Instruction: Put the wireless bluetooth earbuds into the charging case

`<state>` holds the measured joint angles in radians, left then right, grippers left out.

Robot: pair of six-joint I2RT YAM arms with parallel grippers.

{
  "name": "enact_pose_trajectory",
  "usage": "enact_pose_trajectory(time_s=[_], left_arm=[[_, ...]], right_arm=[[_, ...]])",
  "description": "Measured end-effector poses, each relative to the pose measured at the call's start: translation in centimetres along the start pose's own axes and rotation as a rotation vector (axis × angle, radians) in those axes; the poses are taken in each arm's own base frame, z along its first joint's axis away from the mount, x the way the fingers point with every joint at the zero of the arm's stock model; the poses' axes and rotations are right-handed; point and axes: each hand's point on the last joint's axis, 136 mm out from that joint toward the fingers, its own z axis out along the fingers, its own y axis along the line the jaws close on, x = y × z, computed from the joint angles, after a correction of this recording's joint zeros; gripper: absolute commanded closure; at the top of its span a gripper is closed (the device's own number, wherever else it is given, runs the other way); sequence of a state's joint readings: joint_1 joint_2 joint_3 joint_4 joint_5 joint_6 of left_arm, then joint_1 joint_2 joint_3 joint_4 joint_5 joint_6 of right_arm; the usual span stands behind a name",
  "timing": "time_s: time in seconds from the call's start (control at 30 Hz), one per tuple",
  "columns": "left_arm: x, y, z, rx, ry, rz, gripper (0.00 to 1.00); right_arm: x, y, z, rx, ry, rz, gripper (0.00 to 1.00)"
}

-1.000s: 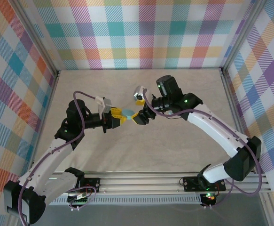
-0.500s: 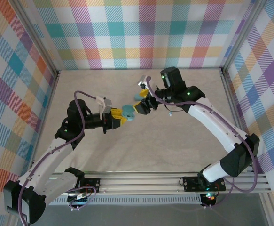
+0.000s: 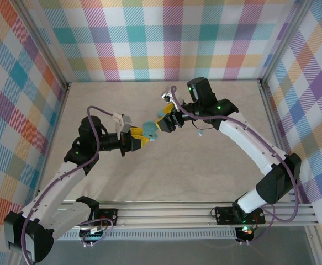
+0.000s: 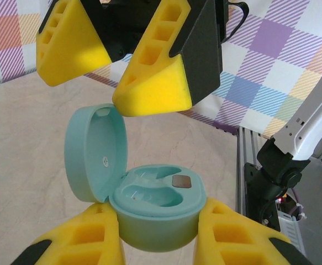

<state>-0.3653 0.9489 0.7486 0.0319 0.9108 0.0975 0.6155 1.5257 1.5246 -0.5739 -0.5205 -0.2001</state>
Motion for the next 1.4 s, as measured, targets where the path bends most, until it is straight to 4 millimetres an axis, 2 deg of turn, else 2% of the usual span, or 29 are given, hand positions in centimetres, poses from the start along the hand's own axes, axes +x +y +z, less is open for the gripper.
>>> enact_pose_trajectory(time_s=[0.7,0.97,1.17,1.4], left_arm=[[-0.5,0.2,0.1,-0.007,-0.015,0.007,1.0],[-1.2,0.2,0.1,-0.005,-0.042,0.012,1.0],[-2.4,0.0,0.0,0.002,-0.095,0.04,1.0],[-2.6,0.3,0.6,0.032,-0.122,0.025,1.0]], right_arm=[[-0.6,1.8,-1.3,-0.044,-0.04,-0.015,0.23],[-0.4,2.2,-0.9,-0.049,-0.03,-0.025,0.25],[-0.2,1.7,-0.6,-0.026,-0.019,-0.012,0.23],[-0.9,0.8,-0.9,0.022,-0.016,0.044,0.23]])
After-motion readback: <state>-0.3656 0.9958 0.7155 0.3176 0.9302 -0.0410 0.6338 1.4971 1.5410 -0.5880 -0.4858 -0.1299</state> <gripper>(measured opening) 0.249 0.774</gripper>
